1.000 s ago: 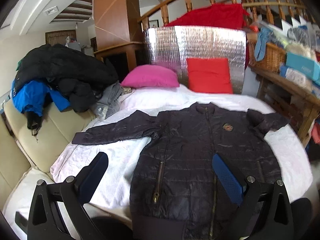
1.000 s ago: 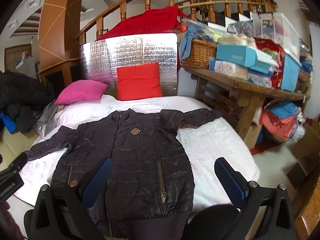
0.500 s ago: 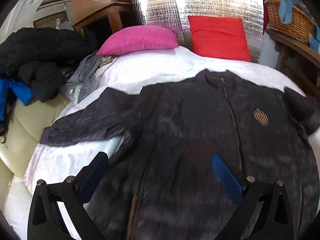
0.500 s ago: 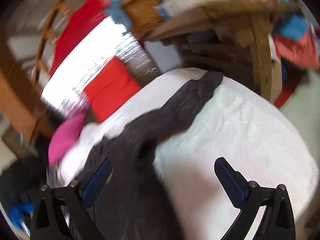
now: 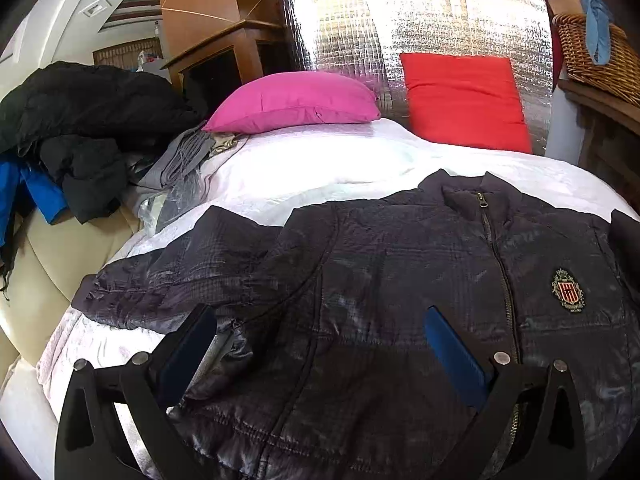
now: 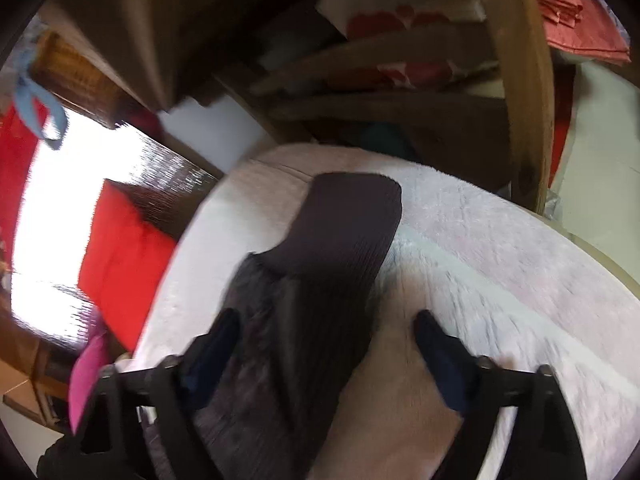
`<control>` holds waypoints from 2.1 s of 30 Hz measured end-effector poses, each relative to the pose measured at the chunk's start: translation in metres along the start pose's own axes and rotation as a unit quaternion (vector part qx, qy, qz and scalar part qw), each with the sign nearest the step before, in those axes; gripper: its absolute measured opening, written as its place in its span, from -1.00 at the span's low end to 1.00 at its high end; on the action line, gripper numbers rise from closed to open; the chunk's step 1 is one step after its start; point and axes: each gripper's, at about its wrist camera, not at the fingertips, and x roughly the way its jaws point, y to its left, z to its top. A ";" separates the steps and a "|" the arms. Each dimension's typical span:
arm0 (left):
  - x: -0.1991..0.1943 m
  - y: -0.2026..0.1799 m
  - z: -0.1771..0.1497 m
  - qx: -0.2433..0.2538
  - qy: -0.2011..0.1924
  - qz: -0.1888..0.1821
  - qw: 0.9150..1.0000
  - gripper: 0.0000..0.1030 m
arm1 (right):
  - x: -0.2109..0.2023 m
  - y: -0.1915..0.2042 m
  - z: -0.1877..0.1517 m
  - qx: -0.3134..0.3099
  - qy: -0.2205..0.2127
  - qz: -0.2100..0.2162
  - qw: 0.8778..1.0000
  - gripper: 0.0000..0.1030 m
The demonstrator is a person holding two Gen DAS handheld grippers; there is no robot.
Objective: Fold large clothes
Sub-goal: 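Grasp the jacket sleeve cuff with the right gripper and lift it, then lay the sleeve across the jacket front with the right gripper and release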
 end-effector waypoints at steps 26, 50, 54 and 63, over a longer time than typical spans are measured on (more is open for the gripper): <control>-0.031 0.081 -0.003 -0.059 -0.013 -0.017 0.998 1.00 | -0.172 0.196 -0.225 -0.229 -0.031 0.205 0.951 -0.46; 0.006 0.079 -0.028 -0.056 0.123 -0.210 0.968 0.96 | -0.110 0.209 -0.276 -0.236 0.070 0.208 0.947 0.71; 0.002 0.057 -0.036 -0.017 0.130 -0.245 0.961 0.41 | -0.081 0.167 -0.230 -0.161 0.065 0.151 0.973 0.70; -0.003 0.011 -0.050 0.080 0.120 -0.216 0.966 0.86 | -0.007 0.137 -0.219 -0.148 0.122 0.101 0.976 0.60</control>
